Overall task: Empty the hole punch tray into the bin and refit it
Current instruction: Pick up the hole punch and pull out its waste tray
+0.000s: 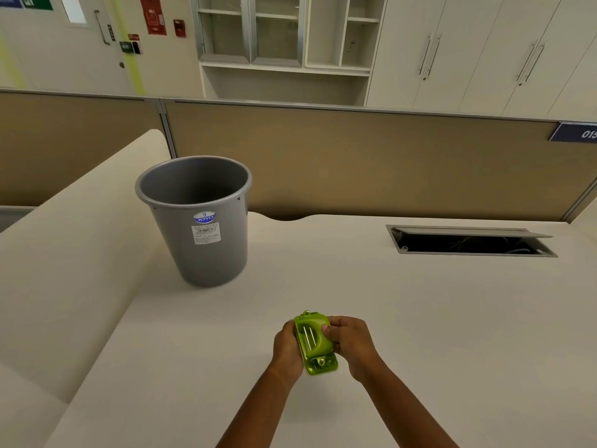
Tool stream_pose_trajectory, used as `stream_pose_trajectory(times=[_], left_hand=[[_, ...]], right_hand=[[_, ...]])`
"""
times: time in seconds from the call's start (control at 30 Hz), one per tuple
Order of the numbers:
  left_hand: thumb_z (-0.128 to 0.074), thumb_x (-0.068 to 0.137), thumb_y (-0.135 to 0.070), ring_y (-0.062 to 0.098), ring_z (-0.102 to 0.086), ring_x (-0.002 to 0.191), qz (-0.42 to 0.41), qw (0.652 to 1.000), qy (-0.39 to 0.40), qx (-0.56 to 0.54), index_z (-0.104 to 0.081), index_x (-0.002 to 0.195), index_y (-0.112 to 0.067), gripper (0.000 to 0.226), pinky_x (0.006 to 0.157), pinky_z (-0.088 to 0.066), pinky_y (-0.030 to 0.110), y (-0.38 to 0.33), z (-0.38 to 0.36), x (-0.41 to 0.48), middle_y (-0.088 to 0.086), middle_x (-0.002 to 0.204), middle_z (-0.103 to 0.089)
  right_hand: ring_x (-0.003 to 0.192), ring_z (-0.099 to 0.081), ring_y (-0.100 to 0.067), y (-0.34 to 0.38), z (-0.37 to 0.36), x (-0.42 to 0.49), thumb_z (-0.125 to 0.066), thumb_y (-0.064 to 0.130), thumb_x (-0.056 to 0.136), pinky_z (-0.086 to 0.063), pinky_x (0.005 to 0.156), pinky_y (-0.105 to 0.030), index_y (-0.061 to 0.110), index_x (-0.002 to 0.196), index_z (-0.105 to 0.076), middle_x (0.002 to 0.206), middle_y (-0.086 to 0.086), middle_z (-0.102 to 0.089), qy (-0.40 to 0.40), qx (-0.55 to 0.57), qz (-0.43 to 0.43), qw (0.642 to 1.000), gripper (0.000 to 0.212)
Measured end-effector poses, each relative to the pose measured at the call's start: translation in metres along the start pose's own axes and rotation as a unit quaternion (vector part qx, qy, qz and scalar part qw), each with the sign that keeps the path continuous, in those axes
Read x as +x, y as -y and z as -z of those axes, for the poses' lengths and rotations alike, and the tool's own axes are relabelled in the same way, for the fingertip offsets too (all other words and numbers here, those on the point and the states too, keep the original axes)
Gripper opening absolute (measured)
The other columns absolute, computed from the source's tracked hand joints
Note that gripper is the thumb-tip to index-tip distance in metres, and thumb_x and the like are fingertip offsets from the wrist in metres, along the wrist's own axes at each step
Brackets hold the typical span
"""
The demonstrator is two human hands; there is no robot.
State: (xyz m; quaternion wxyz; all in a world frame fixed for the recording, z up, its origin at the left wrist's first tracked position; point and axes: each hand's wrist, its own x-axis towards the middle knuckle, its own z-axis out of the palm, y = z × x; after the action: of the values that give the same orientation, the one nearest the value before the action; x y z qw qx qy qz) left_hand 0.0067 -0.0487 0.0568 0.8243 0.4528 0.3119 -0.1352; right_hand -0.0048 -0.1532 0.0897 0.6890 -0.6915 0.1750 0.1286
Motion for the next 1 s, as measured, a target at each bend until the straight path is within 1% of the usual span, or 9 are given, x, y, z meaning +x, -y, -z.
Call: stream_pose_trajectory(times=[0.07, 0.23, 0.33, 0.43, 0.5, 0.6, 0.77, 0.9, 1.0], left_hand=[[-0.04, 0.093, -0.014, 0.027, -0.052, 0.064, 0.004, 1.0, -0.004, -0.01, -0.056, 0.069, -0.003, 0.031, 0.061, -0.045, 0.034, 0.0, 0.002, 0.001, 0.017, 0.07, -0.054], [-0.035, 0.098, -0.032, 0.029, -0.055, 0.068, 0.028, 0.999, 0.023, -0.027, -0.058, 0.082, -0.004, 0.039, 0.062, -0.047, 0.036, 0.001, 0.002, 0.0, 0.018, 0.077, -0.057], [-0.029, 0.097, -0.044, 0.029, -0.06, 0.069, 0.041, 0.998, 0.042, -0.019, -0.06, 0.086, -0.007, 0.05, 0.058, -0.052, 0.034, 0.001, 0.004, 0.002, 0.017, 0.079, -0.062], [-0.03, 0.098, -0.042, 0.027, -0.065, 0.06, 0.05, 0.997, 0.056, -0.012, -0.061, 0.089, -0.006, 0.048, 0.051, -0.054, 0.031, 0.0, 0.006, 0.002, 0.015, 0.069, -0.068], [-0.03, 0.098, -0.039, 0.023, -0.068, 0.048, 0.06, 0.996, 0.071, -0.006, -0.063, 0.085, -0.006, 0.048, 0.046, -0.055, 0.027, 0.001, 0.006, 0.002, 0.012, 0.056, -0.071], [-0.031, 0.098, -0.038, 0.025, -0.069, 0.052, 0.075, 0.993, 0.094, -0.009, -0.064, 0.088, -0.005, 0.048, 0.047, -0.057, 0.028, 0.001, 0.004, 0.002, 0.013, 0.059, -0.073], [-0.04, 0.095, -0.04, 0.023, -0.066, 0.051, 0.075, 0.993, 0.086, 0.011, -0.062, 0.081, -0.007, 0.042, 0.044, -0.055, 0.026, 0.002, 0.001, 0.004, 0.01, 0.052, -0.07], [-0.041, 0.094, -0.041, 0.02, -0.066, 0.049, 0.071, 0.993, 0.092, 0.018, -0.062, 0.081, -0.009, 0.04, 0.044, -0.055, 0.025, 0.002, 0.001, 0.005, 0.008, 0.05, -0.07], [-0.041, 0.094, -0.041, 0.019, -0.068, 0.046, 0.066, 0.993, 0.101, 0.014, -0.062, 0.083, -0.009, 0.04, 0.043, -0.056, 0.025, 0.004, 0.001, 0.005, 0.008, 0.052, -0.071]], right_hand=[[0.078, -0.06, -0.03, 0.0, 0.0, -0.002, -0.053, -0.006, 0.083, -0.052, 0.07, -0.035, -0.002, 0.089, -0.067, 0.082, -0.017, -0.064, -0.001, 0.006, 0.004, 1.0, 0.015], [0.081, -0.061, -0.031, 0.002, -0.004, -0.006, -0.057, -0.003, 0.082, -0.052, 0.086, -0.046, 0.009, 0.072, -0.067, 0.084, -0.019, -0.065, -0.015, -0.016, 0.018, 1.0, 0.019], [0.071, -0.063, -0.027, 0.004, -0.004, -0.007, -0.058, -0.001, 0.082, -0.055, 0.072, -0.037, 0.008, 0.074, -0.066, 0.08, -0.017, -0.066, 0.007, -0.012, 0.012, 1.0, 0.015], [0.066, -0.065, -0.021, 0.008, -0.001, -0.008, -0.054, 0.009, 0.089, -0.055, 0.059, -0.023, 0.007, 0.078, -0.066, 0.077, -0.012, -0.066, 0.036, -0.018, 0.001, 0.999, 0.017], [0.069, -0.064, -0.02, 0.01, 0.001, -0.004, -0.05, 0.018, 0.093, -0.053, 0.059, -0.022, 0.004, 0.087, -0.068, 0.079, -0.009, -0.068, 0.005, -0.04, 0.016, 0.999, 0.025], [0.065, -0.057, -0.015, 0.011, 0.005, 0.003, -0.05, 0.02, 0.092, -0.045, 0.055, -0.02, 0.006, 0.092, -0.067, 0.078, -0.003, -0.063, -0.064, -0.068, 0.05, 0.994, 0.022], [0.054, -0.047, -0.015, 0.009, 0.004, 0.006, -0.051, 0.028, 0.091, -0.042, 0.056, -0.023, 0.012, 0.057, -0.057, 0.061, -0.006, -0.053, -0.046, -0.06, 0.011, 0.997, 0.039], [0.054, -0.048, -0.017, 0.011, 0.004, 0.006, -0.051, 0.023, 0.092, -0.043, 0.056, -0.024, 0.009, 0.055, -0.055, 0.06, -0.008, -0.053, -0.059, -0.029, -0.008, 0.998, 0.039], [0.045, -0.038, -0.013, 0.013, 0.003, 0.005, -0.049, 0.019, 0.092, -0.037, 0.049, -0.021, 0.012, 0.047, -0.047, 0.05, -0.003, -0.043, -0.064, -0.02, -0.025, 0.997, 0.046]])
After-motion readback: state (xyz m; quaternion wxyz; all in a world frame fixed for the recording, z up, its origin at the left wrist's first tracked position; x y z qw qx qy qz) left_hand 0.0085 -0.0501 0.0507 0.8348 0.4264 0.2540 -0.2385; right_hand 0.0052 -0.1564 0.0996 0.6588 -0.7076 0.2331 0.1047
